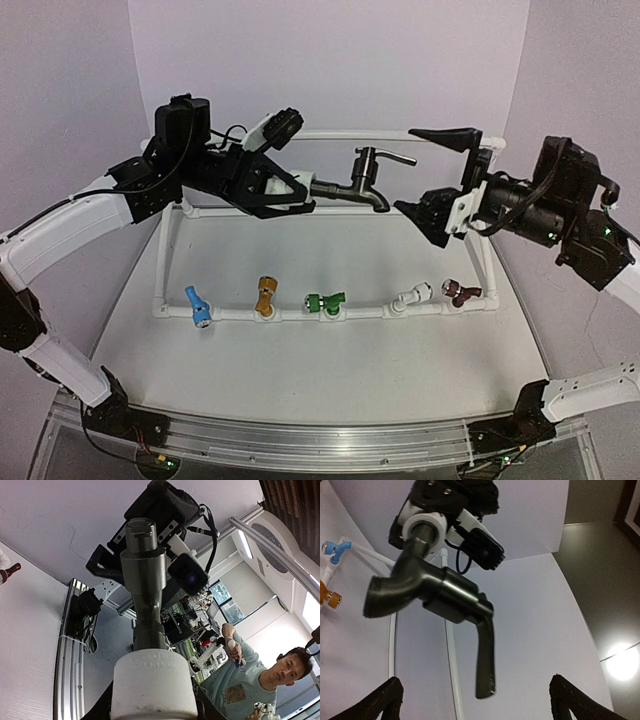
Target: Install the water faucets
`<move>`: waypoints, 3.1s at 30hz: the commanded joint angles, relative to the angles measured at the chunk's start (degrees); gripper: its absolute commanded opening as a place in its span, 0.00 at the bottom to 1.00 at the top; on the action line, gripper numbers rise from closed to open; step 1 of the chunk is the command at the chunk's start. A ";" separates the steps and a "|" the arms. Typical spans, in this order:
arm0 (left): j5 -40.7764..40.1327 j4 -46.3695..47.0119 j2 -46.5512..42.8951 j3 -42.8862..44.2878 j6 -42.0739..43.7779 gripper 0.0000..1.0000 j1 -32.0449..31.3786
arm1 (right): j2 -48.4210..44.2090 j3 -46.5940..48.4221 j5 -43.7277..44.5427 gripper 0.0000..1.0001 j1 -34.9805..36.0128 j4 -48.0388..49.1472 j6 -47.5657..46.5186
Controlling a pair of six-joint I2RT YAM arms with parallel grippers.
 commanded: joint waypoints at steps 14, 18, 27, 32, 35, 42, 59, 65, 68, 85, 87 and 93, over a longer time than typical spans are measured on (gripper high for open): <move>2.42 5.70 0.32 2.32 -4.67 0.00 0.36 | 3.07 -4.80 1.27 0.73 8.21 9.12 -22.33; 2.35 5.06 0.01 1.99 -3.59 0.00 0.35 | 4.05 -4.62 1.89 0.66 8.48 10.92 -21.90; 3.85 1.21 0.41 1.67 0.64 0.00 0.22 | 5.10 -3.29 2.82 0.52 8.75 11.62 -20.28; 4.40 -1.16 1.15 2.22 2.65 0.00 -0.02 | 5.37 -2.51 3.27 0.39 8.75 11.56 -18.86; 4.37 -1.70 1.23 2.28 3.44 0.00 -0.08 | 5.38 -2.40 3.28 0.29 8.80 11.52 -18.09; 2.10 -3.80 -0.04 1.72 8.19 0.00 -0.35 | 4.98 -2.62 3.01 0.25 8.84 11.53 -16.79; -15.93 -0.30 -10.35 -5.68 27.09 0.00 -0.35 | -1.62 -2.53 3.74 0.94 8.96 -2.25 12.55; -19.84 -0.19 -15.36 -11.48 41.55 0.00 -0.68 | 2.50 7.74 0.17 0.81 8.02 -10.20 46.03; -20.83 1.02 -17.76 -14.31 49.08 0.00 -1.33 | 2.34 7.80 -7.55 0.78 5.12 -11.93 56.82; -23.08 -11.23 -19.33 -14.74 72.87 0.00 -4.31 | 15.84 23.26 -30.02 0.77 0.43 -25.39 71.27; -23.82 -11.64 -19.08 -14.57 73.37 0.00 -4.71 | 16.87 24.19 -30.28 0.71 0.44 -26.33 70.30; -25.18 -14.41 -17.81 -13.57 75.65 0.00 -5.21 | 19.81 27.34 -31.05 0.60 0.41 -29.50 68.20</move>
